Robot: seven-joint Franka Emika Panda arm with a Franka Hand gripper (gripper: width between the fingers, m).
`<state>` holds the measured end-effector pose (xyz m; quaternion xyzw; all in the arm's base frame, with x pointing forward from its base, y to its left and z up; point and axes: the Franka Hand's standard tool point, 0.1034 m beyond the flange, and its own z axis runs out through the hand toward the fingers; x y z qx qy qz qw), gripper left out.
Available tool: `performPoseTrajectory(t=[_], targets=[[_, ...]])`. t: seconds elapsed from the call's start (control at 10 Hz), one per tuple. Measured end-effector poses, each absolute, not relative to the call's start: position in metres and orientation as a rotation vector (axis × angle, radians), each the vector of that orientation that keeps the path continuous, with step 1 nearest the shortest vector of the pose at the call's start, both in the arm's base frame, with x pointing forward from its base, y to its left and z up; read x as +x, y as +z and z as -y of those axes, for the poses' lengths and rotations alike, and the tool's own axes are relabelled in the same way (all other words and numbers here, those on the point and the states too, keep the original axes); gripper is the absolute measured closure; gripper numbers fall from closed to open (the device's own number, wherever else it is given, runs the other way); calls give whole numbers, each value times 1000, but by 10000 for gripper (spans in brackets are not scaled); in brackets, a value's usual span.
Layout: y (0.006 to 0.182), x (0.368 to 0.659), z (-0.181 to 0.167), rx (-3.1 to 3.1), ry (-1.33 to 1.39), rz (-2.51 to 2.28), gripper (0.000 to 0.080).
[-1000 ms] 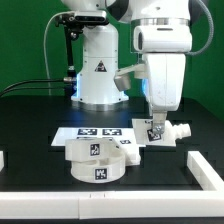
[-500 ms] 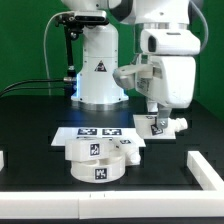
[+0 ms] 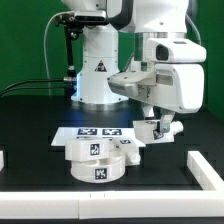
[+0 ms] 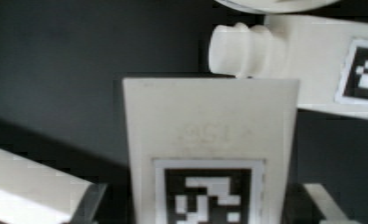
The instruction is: Assemble stool
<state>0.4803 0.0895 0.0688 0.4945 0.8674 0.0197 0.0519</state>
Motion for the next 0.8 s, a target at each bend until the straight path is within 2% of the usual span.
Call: performPoseTrajectory(t=[0.2, 0.3, 0.4, 0.7, 0.8], targets=[[67, 454, -106, 1233, 32, -2765, 466], [62, 444, -97, 1105, 5, -2844, 466], [61, 447, -83, 1078, -23, -2870, 466], [57, 444, -86, 818, -53, -2946, 466], [47, 437, -93, 770, -39, -2969, 466]])
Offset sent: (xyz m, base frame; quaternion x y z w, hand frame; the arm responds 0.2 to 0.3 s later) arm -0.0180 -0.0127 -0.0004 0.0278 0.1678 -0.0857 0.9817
